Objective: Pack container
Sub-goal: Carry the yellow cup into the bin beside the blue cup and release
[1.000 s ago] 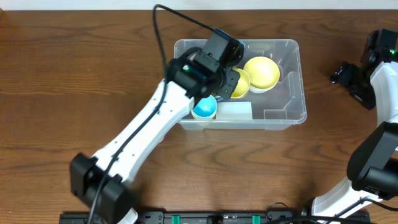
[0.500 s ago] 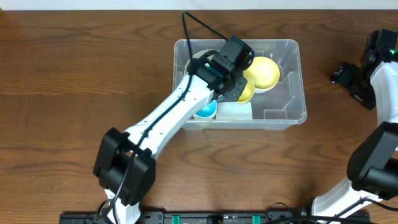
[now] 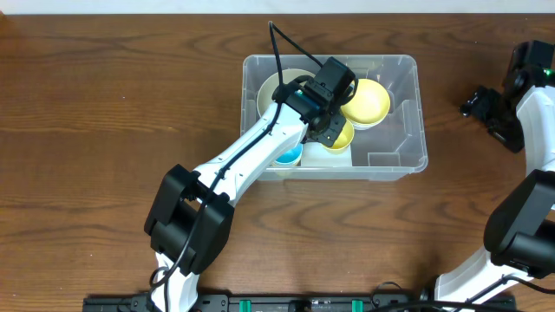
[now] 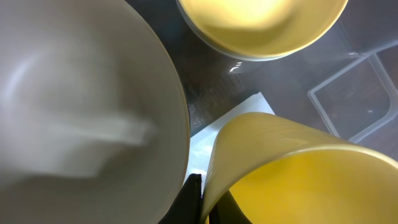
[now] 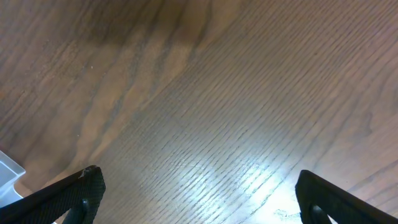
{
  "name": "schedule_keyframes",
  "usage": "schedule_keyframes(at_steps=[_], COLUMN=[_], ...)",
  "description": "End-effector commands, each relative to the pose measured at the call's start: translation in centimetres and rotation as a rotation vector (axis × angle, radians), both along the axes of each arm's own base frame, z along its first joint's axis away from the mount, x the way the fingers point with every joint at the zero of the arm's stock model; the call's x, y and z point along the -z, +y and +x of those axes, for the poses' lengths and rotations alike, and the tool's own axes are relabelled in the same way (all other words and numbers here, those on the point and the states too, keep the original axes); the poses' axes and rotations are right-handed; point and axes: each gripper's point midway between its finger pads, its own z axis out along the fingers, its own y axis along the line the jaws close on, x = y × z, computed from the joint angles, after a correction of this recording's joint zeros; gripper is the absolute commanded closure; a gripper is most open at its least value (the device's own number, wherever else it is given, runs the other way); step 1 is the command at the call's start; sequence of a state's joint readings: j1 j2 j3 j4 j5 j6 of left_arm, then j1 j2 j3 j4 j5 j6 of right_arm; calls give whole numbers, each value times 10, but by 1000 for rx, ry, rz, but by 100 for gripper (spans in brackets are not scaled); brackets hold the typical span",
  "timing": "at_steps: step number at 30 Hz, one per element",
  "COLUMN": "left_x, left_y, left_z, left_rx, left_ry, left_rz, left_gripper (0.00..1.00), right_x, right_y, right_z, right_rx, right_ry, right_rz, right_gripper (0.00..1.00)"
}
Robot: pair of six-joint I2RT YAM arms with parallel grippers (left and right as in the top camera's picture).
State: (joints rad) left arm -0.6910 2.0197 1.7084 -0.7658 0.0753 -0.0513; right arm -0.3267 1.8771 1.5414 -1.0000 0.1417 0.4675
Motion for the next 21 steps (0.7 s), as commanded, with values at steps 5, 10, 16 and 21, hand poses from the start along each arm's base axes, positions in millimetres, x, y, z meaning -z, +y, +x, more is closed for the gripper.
schedule_keyframes(at_steps=[5, 10, 16, 21], left_x=[11, 13, 13, 12], left_y=[8, 9, 9, 8], left_z=[-9, -10, -10, -9], left_rx=[5, 5, 5, 5], left_ry=[38, 43, 43, 39], left_rz=[39, 43, 43, 40], left_gripper=[94, 90, 87, 88], right_x=[4, 4, 4, 4], right_y=[0, 0, 0, 0], right_z=[-1, -1, -1, -1], right_rx=[19, 19, 19, 19], right_ry=[8, 8, 8, 8], right_rz=[3, 3, 3, 3], right_gripper=[1, 1, 1, 1])
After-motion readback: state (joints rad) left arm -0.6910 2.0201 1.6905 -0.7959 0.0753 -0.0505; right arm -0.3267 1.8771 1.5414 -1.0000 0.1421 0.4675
